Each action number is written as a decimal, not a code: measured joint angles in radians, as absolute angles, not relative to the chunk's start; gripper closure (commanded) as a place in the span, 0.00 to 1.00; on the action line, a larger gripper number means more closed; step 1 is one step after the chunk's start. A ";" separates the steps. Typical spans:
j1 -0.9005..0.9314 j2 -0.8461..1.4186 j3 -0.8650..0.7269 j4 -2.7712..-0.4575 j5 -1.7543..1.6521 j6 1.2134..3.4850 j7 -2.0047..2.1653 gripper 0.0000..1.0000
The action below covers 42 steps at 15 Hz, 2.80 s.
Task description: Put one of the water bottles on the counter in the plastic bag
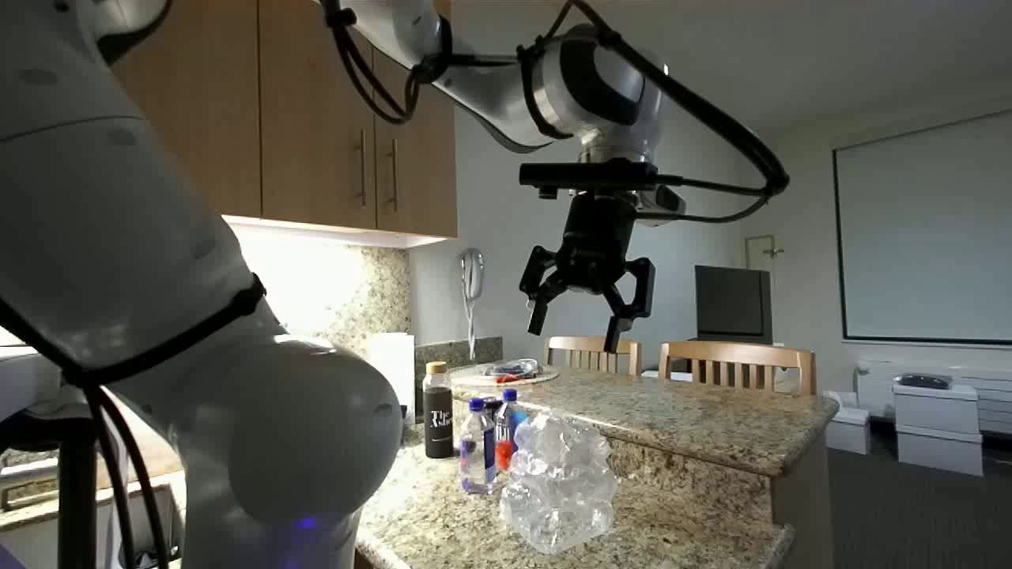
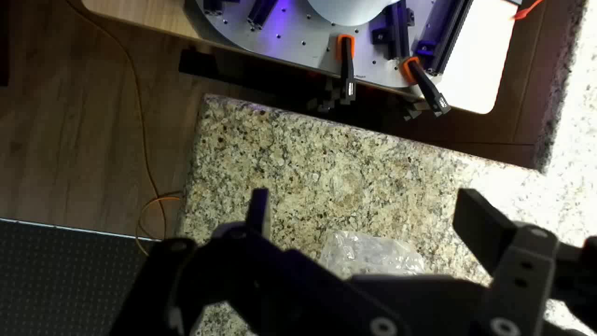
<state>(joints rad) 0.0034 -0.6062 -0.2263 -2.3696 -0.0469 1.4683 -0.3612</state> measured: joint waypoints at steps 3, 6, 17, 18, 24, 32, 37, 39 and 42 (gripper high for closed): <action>0.003 -0.606 -0.226 -2.370 -0.047 1.468 -0.361 0.00; 0.003 -0.606 -0.226 -2.370 -0.047 1.468 -0.361 0.00; 0.003 -0.606 -0.226 -2.370 -0.047 1.468 -0.361 0.00; 0.003 -0.606 -0.226 -2.370 -0.047 1.468 -0.361 0.00; 0.003 -0.606 -0.226 -2.370 -0.047 1.468 -0.361 0.00; 0.003 -0.606 -0.226 -2.370 -0.047 1.468 -0.361 0.00; 0.003 -0.606 -0.224 -2.369 -0.047 1.477 -0.361 0.00; 0.004 -0.606 -0.212 -2.369 -0.047 1.526 -0.361 0.00; 0.010 -0.602 -0.156 -2.369 -0.047 1.658 -0.360 0.00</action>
